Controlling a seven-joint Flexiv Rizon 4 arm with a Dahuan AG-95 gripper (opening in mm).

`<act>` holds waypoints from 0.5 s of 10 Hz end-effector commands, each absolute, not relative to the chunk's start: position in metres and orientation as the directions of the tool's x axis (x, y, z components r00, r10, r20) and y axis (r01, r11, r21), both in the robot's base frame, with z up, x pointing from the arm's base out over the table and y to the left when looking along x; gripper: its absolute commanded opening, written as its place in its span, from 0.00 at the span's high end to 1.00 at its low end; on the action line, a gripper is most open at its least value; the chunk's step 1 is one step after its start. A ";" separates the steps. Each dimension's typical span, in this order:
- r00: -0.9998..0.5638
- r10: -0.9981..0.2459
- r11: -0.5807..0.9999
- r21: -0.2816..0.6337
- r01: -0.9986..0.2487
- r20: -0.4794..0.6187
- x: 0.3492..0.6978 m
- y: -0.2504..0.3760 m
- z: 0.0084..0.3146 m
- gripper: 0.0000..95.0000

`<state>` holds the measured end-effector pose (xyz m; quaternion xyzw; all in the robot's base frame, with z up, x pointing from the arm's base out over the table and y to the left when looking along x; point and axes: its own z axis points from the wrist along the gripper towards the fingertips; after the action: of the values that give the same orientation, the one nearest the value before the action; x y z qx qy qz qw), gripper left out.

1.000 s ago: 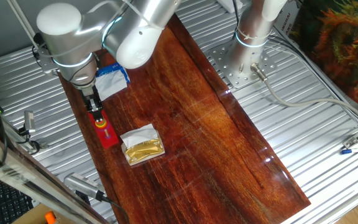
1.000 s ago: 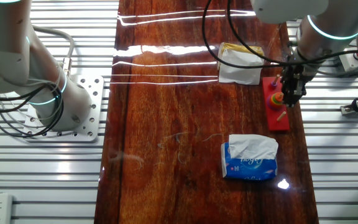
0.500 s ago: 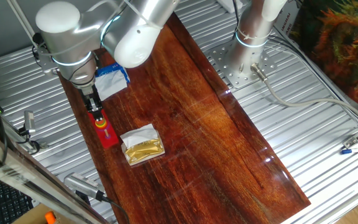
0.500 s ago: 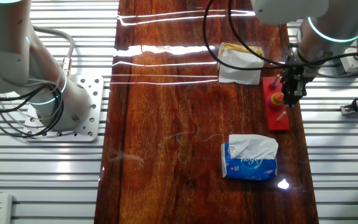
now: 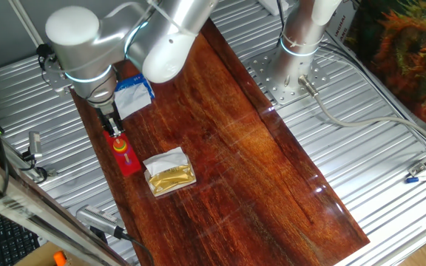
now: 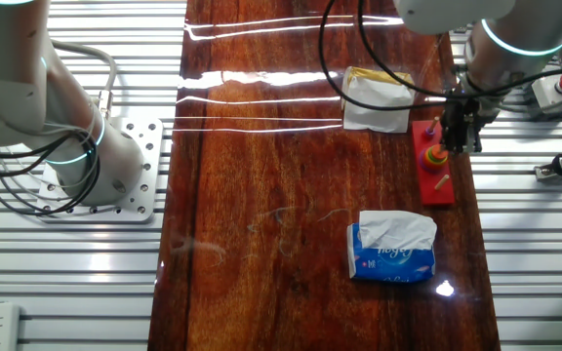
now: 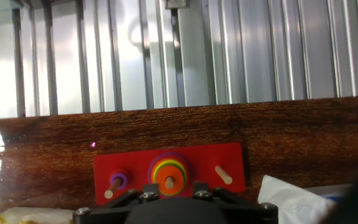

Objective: Take out one Hanoi block and throw it aside

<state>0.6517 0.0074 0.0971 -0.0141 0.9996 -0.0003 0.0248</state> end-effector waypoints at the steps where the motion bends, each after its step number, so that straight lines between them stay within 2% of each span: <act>1: -0.999 0.002 1.000 -0.001 0.003 -0.050 0.652 0.008 0.096 1.00; 5: -0.999 0.010 1.000 0.000 0.010 -0.048 0.656 0.008 0.096 1.00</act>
<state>0.6570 0.0069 0.0962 0.0065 0.9997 -0.0015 0.0249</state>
